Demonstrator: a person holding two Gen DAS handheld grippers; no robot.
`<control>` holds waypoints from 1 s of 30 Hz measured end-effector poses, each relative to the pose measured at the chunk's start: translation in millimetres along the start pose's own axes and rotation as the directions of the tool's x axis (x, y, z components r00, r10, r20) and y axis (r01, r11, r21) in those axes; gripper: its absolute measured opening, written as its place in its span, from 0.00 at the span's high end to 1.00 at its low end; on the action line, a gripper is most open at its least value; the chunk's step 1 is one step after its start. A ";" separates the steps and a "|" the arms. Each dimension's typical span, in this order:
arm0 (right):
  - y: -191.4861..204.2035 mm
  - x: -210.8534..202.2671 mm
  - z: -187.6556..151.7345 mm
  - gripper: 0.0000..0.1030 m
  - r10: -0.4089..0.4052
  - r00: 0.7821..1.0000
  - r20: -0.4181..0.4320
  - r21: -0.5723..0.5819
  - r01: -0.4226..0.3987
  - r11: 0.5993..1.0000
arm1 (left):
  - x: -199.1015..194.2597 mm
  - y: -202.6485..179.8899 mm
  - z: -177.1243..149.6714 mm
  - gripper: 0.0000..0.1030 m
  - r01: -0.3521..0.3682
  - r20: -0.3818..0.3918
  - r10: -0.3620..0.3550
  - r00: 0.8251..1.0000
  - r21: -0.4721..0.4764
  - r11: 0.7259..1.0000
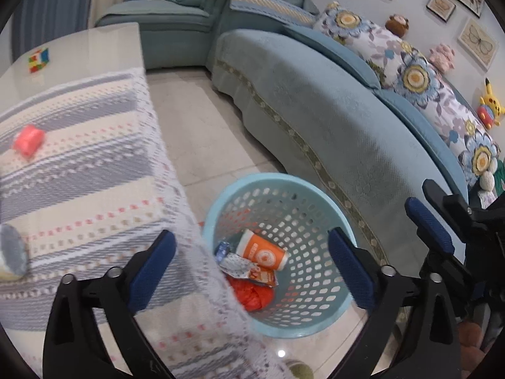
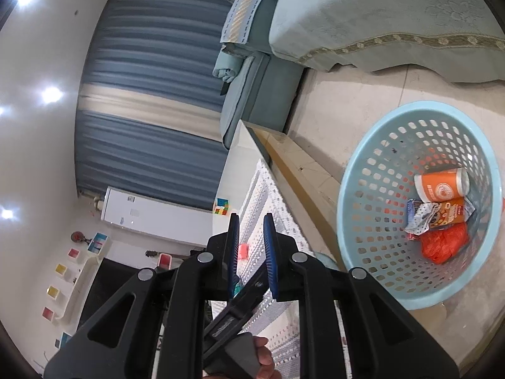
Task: Collect trash
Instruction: 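Move both tools back over the table toward the bottles and carton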
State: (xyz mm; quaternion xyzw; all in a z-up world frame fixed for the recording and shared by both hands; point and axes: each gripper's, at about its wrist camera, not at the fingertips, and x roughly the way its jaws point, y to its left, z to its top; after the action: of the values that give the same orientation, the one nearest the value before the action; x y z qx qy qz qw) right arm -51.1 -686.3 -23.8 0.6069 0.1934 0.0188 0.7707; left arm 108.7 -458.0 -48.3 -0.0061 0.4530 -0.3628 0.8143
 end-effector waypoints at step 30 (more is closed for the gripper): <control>112.8 163.4 -136.6 0.06 -0.116 0.970 -0.214 -0.275 0.054 0.960 | -222.9 198.3 -35.6 0.07 -0.610 0.315 0.618 0.720 -0.137 0.780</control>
State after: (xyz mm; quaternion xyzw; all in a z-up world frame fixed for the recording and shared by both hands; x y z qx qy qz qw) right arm 79.3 -486.8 11.8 0.4824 0.3021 0.0810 0.8182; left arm 125.6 -167.7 27.0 0.0717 0.2845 -0.0604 0.9541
